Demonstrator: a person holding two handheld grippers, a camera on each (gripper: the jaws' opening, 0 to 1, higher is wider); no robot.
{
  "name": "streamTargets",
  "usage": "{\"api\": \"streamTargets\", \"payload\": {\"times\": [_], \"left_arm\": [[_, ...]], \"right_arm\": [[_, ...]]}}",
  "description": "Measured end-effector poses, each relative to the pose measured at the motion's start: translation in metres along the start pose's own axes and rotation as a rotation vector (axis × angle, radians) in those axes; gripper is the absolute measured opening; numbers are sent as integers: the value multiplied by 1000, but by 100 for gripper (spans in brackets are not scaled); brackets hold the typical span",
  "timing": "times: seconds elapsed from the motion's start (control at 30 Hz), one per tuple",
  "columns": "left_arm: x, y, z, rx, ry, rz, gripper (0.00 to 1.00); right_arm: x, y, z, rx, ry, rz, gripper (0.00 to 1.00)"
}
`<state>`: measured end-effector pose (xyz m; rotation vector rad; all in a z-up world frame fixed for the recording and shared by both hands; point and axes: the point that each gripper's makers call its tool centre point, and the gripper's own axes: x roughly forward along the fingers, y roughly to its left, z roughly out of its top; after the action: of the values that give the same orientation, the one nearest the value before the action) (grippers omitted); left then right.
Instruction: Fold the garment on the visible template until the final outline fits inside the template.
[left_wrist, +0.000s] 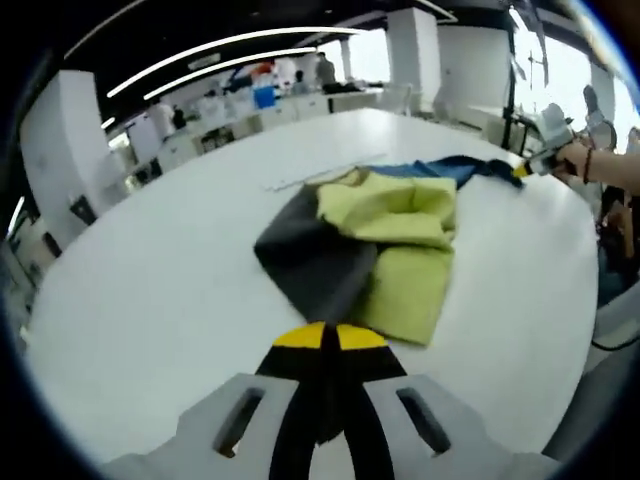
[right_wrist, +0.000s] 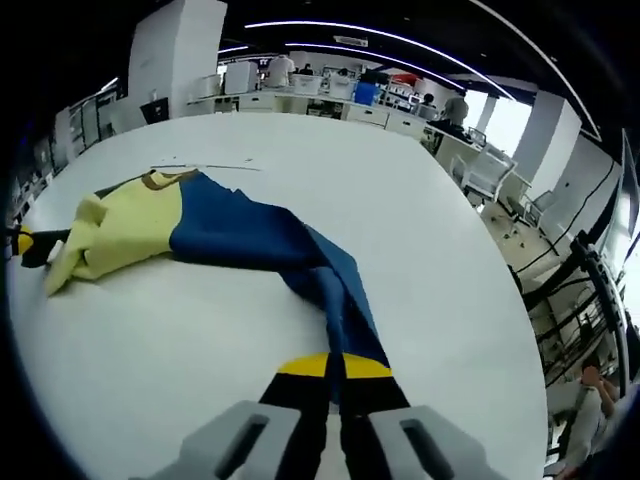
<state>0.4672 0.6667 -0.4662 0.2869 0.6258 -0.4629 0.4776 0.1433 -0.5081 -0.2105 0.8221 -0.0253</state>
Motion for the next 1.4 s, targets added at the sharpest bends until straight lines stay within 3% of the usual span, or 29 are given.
{"api": "streamTargets", "payload": {"times": [0.3, 0.53, 0.83, 0.97, 1.03, 1.13, 1.23, 1.4], "left_arm": [[-13, 55, -5, -48, 0, 137, 0], [-6, 86, -21, -46, 34, 155, 0], [-2, 100, -33, -93, 68, 184, 0], [8, 116, -41, -62, 59, 180, 0], [12, 120, -46, -99, 71, 181, 0], [13, 135, -44, -93, 61, 184, 0], [16, 136, -41, -77, 70, 192, 0], [22, 149, -33, -72, 79, 200, 0]], "right_arm": [[-3, -35, 10, -22, 1, -73, 0], [4, -55, 18, -72, 21, -89, 0], [13, -67, 19, -76, 45, -100, 0], [17, -76, 19, -93, 57, -114, 0], [18, -81, 19, -95, 63, -123, 0], [21, -90, 19, -84, 67, -128, 0], [20, -93, 15, -83, 74, -127, 0], [15, -85, 6, -92, 93, -118, 0]]}}
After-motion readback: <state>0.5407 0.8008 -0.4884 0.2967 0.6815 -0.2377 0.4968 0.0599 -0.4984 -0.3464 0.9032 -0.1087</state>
